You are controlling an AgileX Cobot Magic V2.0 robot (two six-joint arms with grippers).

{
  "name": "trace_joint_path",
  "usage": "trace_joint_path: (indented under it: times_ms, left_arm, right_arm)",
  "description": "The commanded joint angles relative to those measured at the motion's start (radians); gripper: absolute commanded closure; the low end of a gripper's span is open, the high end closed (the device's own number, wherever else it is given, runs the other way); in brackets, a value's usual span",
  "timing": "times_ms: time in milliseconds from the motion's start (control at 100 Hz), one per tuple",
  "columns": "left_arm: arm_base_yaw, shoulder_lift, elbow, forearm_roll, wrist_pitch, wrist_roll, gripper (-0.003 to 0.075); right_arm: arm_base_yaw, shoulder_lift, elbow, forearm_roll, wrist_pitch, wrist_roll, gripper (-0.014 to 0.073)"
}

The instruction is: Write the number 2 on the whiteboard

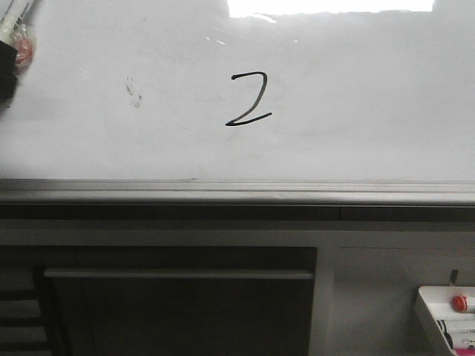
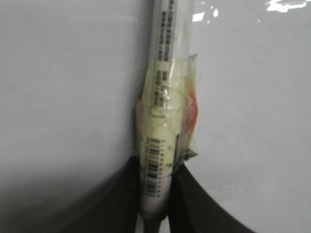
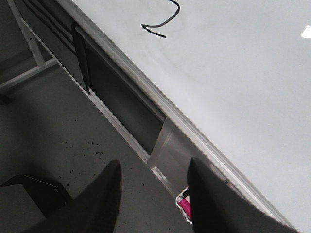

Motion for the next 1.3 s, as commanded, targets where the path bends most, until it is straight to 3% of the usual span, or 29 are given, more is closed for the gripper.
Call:
trace_joint_path:
  times_ms: [0, 100, 270, 340, 480, 680, 740, 840, 930, 1050, 1260, 1290]
  left_arm:
    - [0.003, -0.015, -0.038, -0.01, -0.031, -0.008, 0.0645]
    - [0.003, -0.015, -0.038, -0.007, -0.006, -0.008, 0.0594]
    - [0.003, -0.017, -0.038, -0.007, 0.0, -0.008, 0.0379]
    - [0.008, -0.022, -0.04, -0.006, 0.026, -0.008, 0.0329]
    - [0.098, -0.065, -0.102, 0.012, 0.282, -0.012, 0.0326]
    - [0.216, -0.158, -0.222, 0.04, 0.655, -0.028, 0.0332]
    - [0.225, -0.198, -0.239, 0.115, 0.722, -0.087, 0.0341]
    - [0.226, -0.276, -0.241, 0.311, 0.792, -0.226, 0.037]
    - [0.226, -0.36, -0.223, 0.44, 0.769, -0.329, 0.0406]
    - [0.222, -0.501, -0.144, 0.454, 0.626, -0.345, 0.0489]
    - [0.222, -0.776, 0.109, 0.456, 0.288, -0.347, 0.0738]
    - [0.222, -0.811, 0.141, 0.434, 0.238, -0.349, 0.0737]
  right_arm:
    - [-0.005, -0.002, -0.025, 0.026, -0.064, -0.002, 0.0309]
    - [-0.005, -0.002, -0.025, 0.026, -0.064, -0.002, 0.0309]
    - [-0.005, -0.002, -0.025, 0.026, -0.064, 0.001, 0.0309]
    - [-0.005, -0.002, -0.025, 0.026, -0.064, 0.028, 0.0309]
    - [-0.005, -0.002, -0.025, -0.079, -0.064, 0.19, 0.0309]
    - [-0.005, -0.007, -0.002, -0.306, -0.083, 0.644, 0.0316]
    - [-0.005, -0.017, 0.032, -0.337, -0.134, 0.736, 0.0326]
    - [-0.005, -0.046, 0.097, -0.339, -0.221, 0.772, 0.0402]
    - [-0.005, -0.09, 0.149, -0.339, -0.308, 0.772, 0.0508]
    - [-0.005, -0.174, 0.196, -0.35, -0.41, 0.772, 0.0661]
    - [-0.005, -0.336, 0.278, -0.455, -0.576, 0.763, 0.0658]
    - [-0.005, -0.351, 0.29, -0.455, -0.595, 0.763, 0.0658]
